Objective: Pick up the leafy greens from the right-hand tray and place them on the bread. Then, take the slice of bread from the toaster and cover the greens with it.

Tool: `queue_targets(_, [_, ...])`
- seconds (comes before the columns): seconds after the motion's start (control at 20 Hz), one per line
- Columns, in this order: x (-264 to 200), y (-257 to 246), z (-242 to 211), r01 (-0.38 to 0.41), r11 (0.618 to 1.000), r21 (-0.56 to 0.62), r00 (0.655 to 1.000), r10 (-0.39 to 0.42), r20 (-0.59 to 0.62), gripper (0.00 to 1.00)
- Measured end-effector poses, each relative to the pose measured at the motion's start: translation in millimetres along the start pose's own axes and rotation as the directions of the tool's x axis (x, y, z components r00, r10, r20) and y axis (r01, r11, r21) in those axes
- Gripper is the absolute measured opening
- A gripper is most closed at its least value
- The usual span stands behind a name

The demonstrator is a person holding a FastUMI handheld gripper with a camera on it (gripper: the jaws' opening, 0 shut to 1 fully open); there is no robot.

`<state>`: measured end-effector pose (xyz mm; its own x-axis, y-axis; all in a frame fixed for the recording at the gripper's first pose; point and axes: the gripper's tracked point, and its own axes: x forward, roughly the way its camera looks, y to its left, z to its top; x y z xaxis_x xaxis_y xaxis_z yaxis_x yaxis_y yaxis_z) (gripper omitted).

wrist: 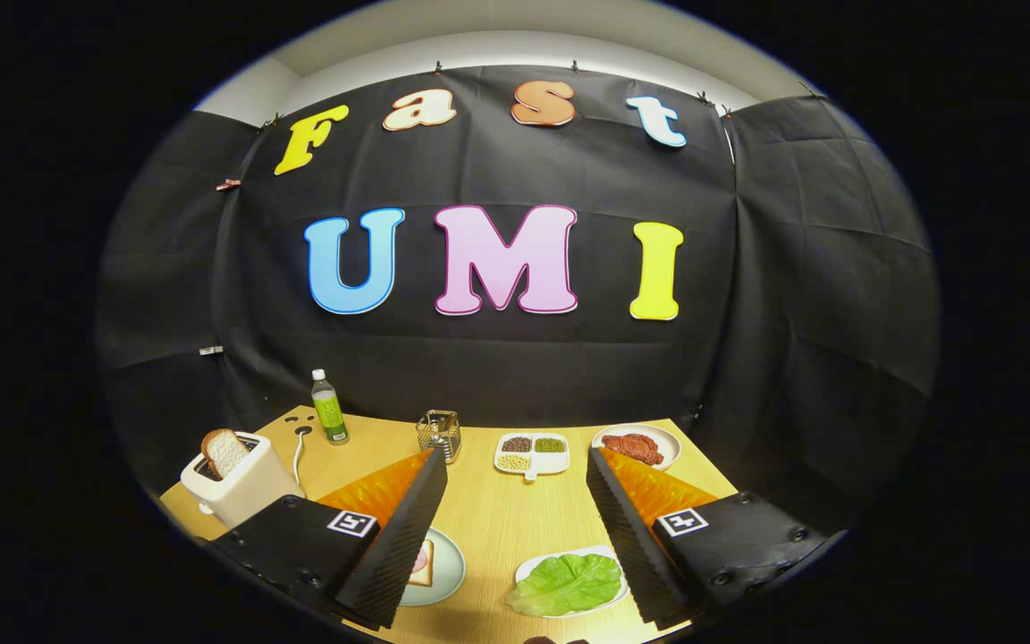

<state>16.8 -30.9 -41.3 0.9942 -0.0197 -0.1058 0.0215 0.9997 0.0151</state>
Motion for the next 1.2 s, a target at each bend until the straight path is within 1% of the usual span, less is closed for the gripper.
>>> queue_targets(0.25, [15.0, -18.1, -37.3, 0.02, 0.999, 0.04, 0.995, -0.016, -0.095, 0.98])
queue_targets(0.45, [29.5, -35.7, -84.3, 0.038, 0.999, 0.039, 0.98, -0.029, -0.198, 0.98])
queue_targets(0.6, [38.2, -48.4, -127.8, 0.041, 0.999, 0.03, 0.957, -0.031, -0.288, 0.98])
queue_targets(0.85, [45.5, -61.7, -197.4, 0.026, 0.999, 0.035, 0.904, -0.009, -0.428, 0.98])
queue_targets(1.05, [48.5, -63.1, -234.9, 0.017, 0.999, 0.035, 0.868, 0.003, -0.497, 0.99])
queue_targets(1.2, [53.0, -62.3, -255.3, -0.006, 1.0, 0.0, 0.849, 0.005, -0.529, 1.0])
